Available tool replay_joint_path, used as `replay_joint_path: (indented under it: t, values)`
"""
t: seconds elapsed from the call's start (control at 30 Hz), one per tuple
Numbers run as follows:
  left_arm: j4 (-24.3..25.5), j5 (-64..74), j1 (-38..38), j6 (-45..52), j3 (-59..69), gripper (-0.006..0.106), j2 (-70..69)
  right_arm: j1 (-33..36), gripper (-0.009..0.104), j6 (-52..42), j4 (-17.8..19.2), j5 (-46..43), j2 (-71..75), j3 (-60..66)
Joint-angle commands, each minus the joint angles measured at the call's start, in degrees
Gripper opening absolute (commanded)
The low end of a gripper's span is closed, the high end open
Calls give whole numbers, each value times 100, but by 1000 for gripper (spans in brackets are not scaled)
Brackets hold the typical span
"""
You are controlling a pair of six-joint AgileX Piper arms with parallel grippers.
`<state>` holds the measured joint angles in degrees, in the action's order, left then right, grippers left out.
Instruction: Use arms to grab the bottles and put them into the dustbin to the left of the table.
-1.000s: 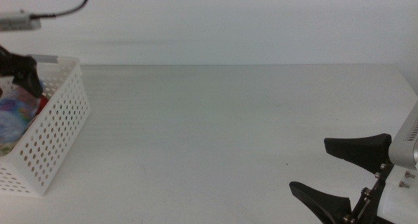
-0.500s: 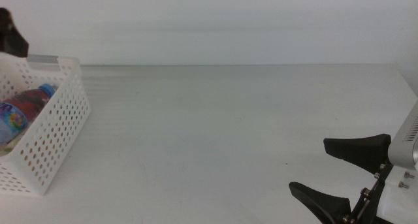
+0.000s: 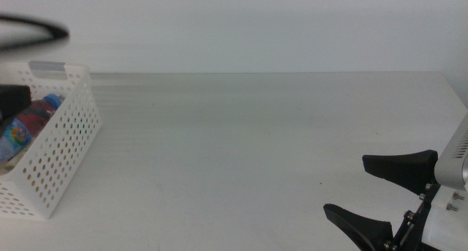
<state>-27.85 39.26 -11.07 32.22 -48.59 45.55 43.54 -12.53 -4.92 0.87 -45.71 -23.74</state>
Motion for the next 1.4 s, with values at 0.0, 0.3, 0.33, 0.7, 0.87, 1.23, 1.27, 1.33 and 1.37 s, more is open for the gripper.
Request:
replay_joint_path:
  t: [0.0,0.3,0.33,0.7,0.87,1.23,1.27,1.33,1.37]
  values:
    - [-619,-814,40,320,212,90,-301,19,67,-30,59,-402,41,-146]
    - [-315,-2139,1269,541,864,90,-508,19,67,-30,59,-402,41,-146]
    - [-314,-2257,1360,541,869,90,-508,19,67,-30,59,-402,41,-146]
    - [-812,-2345,1462,503,869,90,-508,19,67,-30,59,-402,41,-146]
    - [-831,-2357,1462,503,869,90,-508,19,67,-30,59,-402,41,-146]
    - [1265,-2509,1651,-1136,867,90,-668,19,67,-30,59,-402,41,-146]
    - [1486,-2509,1664,-1468,867,90,-668,19,67,-30,59,-402,41,-146]
    - [1730,-2509,1664,-1986,867,90,-668,19,67,-30,59,-402,41,-146]
    - [1802,-2509,1664,-2191,867,90,-668,19,67,-30,59,-402,41,-146]
